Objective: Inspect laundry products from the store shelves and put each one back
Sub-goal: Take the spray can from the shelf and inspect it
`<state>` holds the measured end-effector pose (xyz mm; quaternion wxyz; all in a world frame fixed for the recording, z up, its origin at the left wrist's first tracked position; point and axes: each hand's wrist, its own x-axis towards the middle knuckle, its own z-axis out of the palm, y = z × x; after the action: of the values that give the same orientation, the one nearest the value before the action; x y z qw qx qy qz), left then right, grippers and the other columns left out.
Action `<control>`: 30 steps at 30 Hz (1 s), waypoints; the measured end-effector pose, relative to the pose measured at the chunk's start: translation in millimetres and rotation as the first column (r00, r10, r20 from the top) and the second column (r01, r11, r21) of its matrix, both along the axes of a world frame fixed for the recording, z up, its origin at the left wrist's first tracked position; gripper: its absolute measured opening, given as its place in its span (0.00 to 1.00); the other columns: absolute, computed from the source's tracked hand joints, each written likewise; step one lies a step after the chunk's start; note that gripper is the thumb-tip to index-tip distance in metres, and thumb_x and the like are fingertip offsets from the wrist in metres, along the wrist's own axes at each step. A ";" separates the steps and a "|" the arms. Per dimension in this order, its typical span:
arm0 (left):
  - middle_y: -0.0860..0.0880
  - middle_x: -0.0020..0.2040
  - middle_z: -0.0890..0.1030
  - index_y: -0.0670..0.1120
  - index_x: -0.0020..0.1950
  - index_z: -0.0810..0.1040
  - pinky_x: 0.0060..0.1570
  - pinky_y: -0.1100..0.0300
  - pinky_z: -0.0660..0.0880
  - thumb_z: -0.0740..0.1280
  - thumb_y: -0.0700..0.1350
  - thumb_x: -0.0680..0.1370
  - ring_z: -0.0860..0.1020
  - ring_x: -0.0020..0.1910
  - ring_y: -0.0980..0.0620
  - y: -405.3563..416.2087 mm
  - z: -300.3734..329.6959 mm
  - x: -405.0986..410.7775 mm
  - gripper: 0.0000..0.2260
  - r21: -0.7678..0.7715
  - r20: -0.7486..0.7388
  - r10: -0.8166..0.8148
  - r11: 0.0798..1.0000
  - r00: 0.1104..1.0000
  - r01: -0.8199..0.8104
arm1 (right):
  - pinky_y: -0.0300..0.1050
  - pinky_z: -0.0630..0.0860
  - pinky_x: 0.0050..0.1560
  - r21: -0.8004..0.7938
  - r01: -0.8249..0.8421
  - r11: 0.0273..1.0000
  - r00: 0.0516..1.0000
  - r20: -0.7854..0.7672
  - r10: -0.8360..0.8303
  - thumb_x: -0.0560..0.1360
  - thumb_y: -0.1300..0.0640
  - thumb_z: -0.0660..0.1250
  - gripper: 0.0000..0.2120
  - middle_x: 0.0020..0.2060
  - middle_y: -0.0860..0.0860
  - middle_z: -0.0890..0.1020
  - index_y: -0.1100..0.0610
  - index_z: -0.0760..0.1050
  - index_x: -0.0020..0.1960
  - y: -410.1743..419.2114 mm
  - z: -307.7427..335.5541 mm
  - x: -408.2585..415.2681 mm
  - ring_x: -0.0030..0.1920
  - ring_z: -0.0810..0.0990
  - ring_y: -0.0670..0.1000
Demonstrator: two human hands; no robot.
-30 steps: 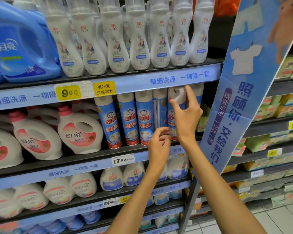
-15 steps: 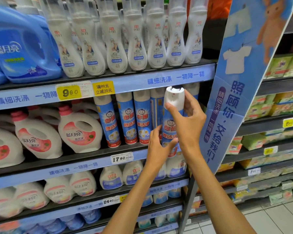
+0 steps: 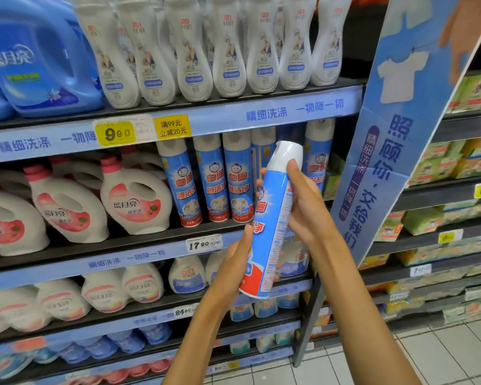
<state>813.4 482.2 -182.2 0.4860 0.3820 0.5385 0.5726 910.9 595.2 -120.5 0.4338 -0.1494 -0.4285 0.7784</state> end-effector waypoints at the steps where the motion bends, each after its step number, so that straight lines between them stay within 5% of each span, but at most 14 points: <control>1: 0.51 0.52 0.85 0.57 0.59 0.77 0.51 0.55 0.80 0.59 0.70 0.67 0.83 0.52 0.50 -2.5 0.7 -0.8 0.27 0.001 -0.034 -0.011 1.000 0.999 0.011 | 0.47 0.81 0.47 0.056 0.030 0.998 0.999 0.025 -0.032 0.71 0.46 0.66 0.23 0.48 0.54 0.84 0.59 0.73 0.60 -2.1 0.5 -1.4 0.47 0.83 0.52; 3: 0.54 0.49 0.85 0.60 0.55 0.78 0.44 0.64 0.79 0.57 0.72 0.68 0.84 0.49 0.54 -6.6 3.7 -1.7 0.25 0.004 -0.082 -0.002 1.000 0.997 0.002 | 0.47 0.81 0.47 0.146 0.058 0.988 0.992 0.100 -0.073 0.69 0.45 0.67 0.24 0.47 0.55 0.83 0.57 0.72 0.60 -6.5 2.5 -4.6 0.48 0.82 0.52; 5: 0.49 0.43 0.86 0.59 0.51 0.81 0.37 0.62 0.79 0.57 0.74 0.68 0.84 0.40 0.50 -8.4 5.0 -3.6 0.26 -0.001 -0.058 0.017 1.000 0.998 -0.017 | 0.46 0.81 0.45 0.158 0.057 0.986 0.989 0.129 -0.078 0.69 0.44 0.67 0.26 0.48 0.56 0.82 0.56 0.72 0.61 -9.7 3.3 -6.7 0.47 0.82 0.51; 9: 0.40 0.36 0.80 0.43 0.53 0.80 0.32 0.57 0.77 0.56 0.71 0.71 0.79 0.29 0.46 -14.0 5.4 -6.7 0.34 -0.036 0.255 -0.224 0.970 0.941 0.241 | 0.50 0.81 0.50 -0.023 -0.063 0.998 0.998 0.025 0.063 0.68 0.41 0.67 0.25 0.49 0.56 0.84 0.58 0.76 0.57 -13.5 3.8 -4.9 0.50 0.83 0.54; 11: 0.39 0.36 0.80 0.40 0.51 0.80 0.31 0.57 0.77 0.56 0.70 0.73 0.79 0.29 0.46 -15.1 0.1 -6.9 0.34 -0.048 0.326 -0.283 0.948 0.902 0.315 | 0.48 0.81 0.46 -0.047 -0.092 0.995 0.995 0.027 0.093 0.67 0.39 0.69 0.21 0.44 0.54 0.85 0.55 0.82 0.49 -16.2 2.6 -2.7 0.45 0.84 0.52; 13: 0.38 0.40 0.82 0.39 0.55 0.79 0.34 0.55 0.79 0.56 0.68 0.72 0.82 0.32 0.44 -14.6 -5.9 -5.4 0.34 -0.068 0.265 -0.250 0.959 0.931 0.276 | 0.45 0.80 0.41 0.012 -0.028 1.000 0.997 0.079 0.027 0.71 0.40 0.69 0.16 0.38 0.52 0.84 0.53 0.84 0.42 -17.3 -2.3 0.1 0.38 0.83 0.49; 16: 0.38 0.45 0.84 0.40 0.61 0.78 0.38 0.54 0.80 0.59 0.66 0.70 0.84 0.39 0.45 -12.4 -11.3 -2.7 0.34 -0.100 0.217 -0.170 0.976 0.961 0.195 | 0.42 0.79 0.38 0.075 0.126 0.989 0.983 0.121 -0.135 0.72 0.47 0.68 0.15 0.38 0.52 0.84 0.59 0.78 0.50 -20.2 -9.3 7.8 0.37 0.83 0.49; 22: 0.42 0.37 0.83 0.42 0.60 0.76 0.33 0.56 0.79 0.56 0.67 0.73 0.81 0.32 0.47 1.1 -21.7 10.6 0.32 -0.178 0.039 -0.257 0.949 0.966 0.260 | 0.44 0.79 0.44 0.004 0.262 0.965 0.961 0.093 -0.262 0.68 0.49 0.71 0.24 0.44 0.54 0.84 0.62 0.74 0.58 -36.9 -24.0 49.2 0.44 0.84 0.50; 26: 0.42 0.42 0.83 0.44 0.55 0.81 0.37 0.56 0.79 0.62 0.65 0.74 0.81 0.35 0.47 13.3 -34.4 14.8 0.27 -0.284 0.187 -0.573 0.746 0.798 0.602 | 0.45 0.80 0.44 -0.090 0.445 0.891 0.896 0.053 -0.441 0.70 0.57 0.69 0.11 0.42 0.53 0.85 0.57 0.78 0.51 -64.4 -48.6 105.3 0.45 0.85 0.51; 30: 0.42 0.46 0.85 0.48 0.50 0.86 0.40 0.56 0.81 0.66 0.54 0.73 0.84 0.40 0.46 31.9 -45.9 43.2 0.14 -0.307 0.268 -0.744 0.536 0.612 0.786 | 0.50 0.80 0.51 -0.273 0.701 0.659 0.691 0.026 -0.723 0.71 0.60 0.68 0.07 0.47 0.58 0.84 0.61 0.80 0.47 -115.7 -79.5 167.1 0.53 0.83 0.55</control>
<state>856.5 514.0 -228.1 0.7810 0.4414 0.3942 0.1997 1078.0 479.4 -199.9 0.6974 -0.3279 -0.2105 0.6015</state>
